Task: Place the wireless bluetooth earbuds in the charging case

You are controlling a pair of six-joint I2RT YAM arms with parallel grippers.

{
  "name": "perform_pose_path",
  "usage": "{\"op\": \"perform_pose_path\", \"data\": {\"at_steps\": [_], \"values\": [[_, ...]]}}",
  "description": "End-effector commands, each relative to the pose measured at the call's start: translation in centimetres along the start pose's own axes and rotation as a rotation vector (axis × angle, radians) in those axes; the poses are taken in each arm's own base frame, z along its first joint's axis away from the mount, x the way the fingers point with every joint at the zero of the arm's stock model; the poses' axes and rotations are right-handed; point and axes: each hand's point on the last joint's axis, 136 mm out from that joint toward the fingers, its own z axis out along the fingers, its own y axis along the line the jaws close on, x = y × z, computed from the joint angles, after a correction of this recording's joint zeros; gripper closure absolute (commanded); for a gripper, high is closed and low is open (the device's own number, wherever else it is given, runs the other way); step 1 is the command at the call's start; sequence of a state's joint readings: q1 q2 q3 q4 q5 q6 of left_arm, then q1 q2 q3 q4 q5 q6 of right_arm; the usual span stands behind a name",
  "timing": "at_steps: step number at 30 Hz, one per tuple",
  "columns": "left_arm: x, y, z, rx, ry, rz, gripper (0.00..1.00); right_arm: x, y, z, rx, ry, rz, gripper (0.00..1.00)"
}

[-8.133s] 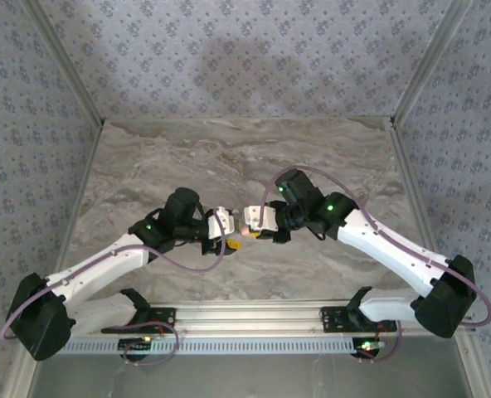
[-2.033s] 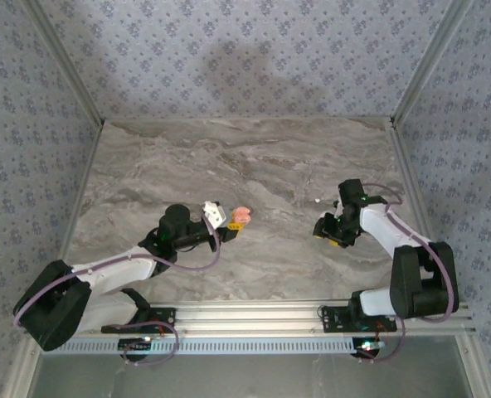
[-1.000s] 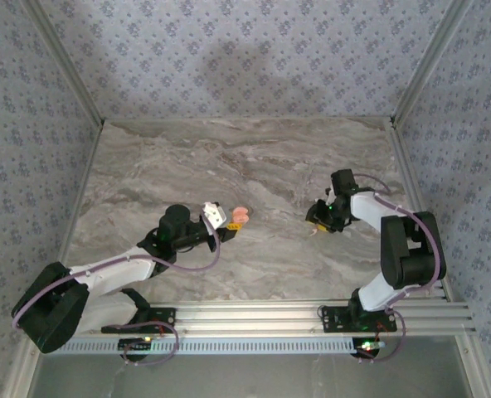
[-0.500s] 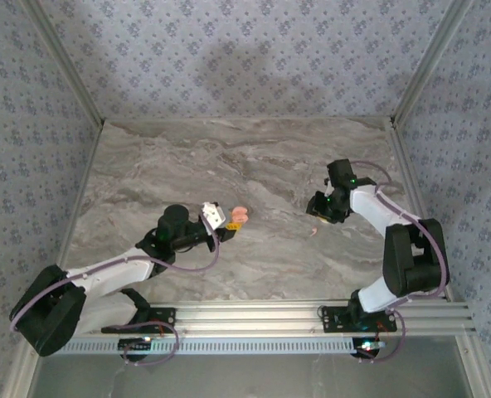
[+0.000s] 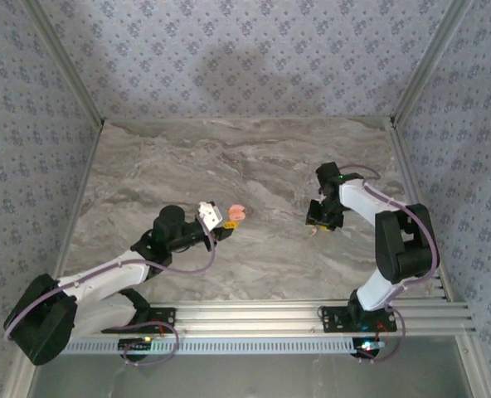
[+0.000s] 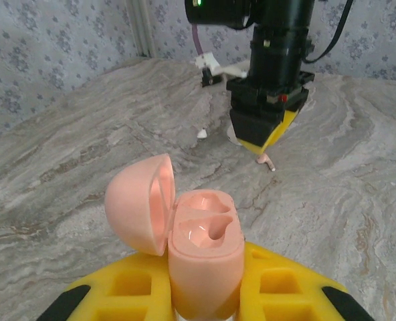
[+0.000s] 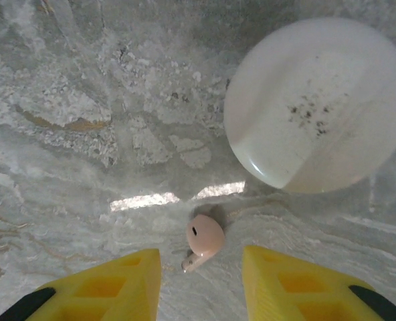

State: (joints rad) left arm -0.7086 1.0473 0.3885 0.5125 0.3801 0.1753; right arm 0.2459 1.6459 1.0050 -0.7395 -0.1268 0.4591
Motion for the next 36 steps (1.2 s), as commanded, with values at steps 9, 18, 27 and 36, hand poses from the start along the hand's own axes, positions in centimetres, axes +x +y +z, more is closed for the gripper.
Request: {"op": "perform_pose_path", "data": {"at_steps": [9, 18, 27, 36], "values": [[-0.1, 0.4, -1.1, -0.042, -0.005, 0.031, 0.81, -1.3, 2.8, 1.2, -0.041, 0.002, -0.060, 0.65], [0.0, 0.4, -1.1, -0.044, -0.004, 0.030, 0.81, -1.1, 2.7, -1.2, 0.009, -0.024, -0.125, 0.62], [-0.1, 0.4, -1.1, -0.041, -0.004, 0.030, 0.81, 0.7, 1.0, -1.3, 0.137, 0.106, -0.295, 0.61], [0.1, 0.3, -1.2, -0.040, 0.002, 0.026, 0.81, 0.1, 1.9, 0.0, 0.190, 0.141, -0.341, 0.63]]}}
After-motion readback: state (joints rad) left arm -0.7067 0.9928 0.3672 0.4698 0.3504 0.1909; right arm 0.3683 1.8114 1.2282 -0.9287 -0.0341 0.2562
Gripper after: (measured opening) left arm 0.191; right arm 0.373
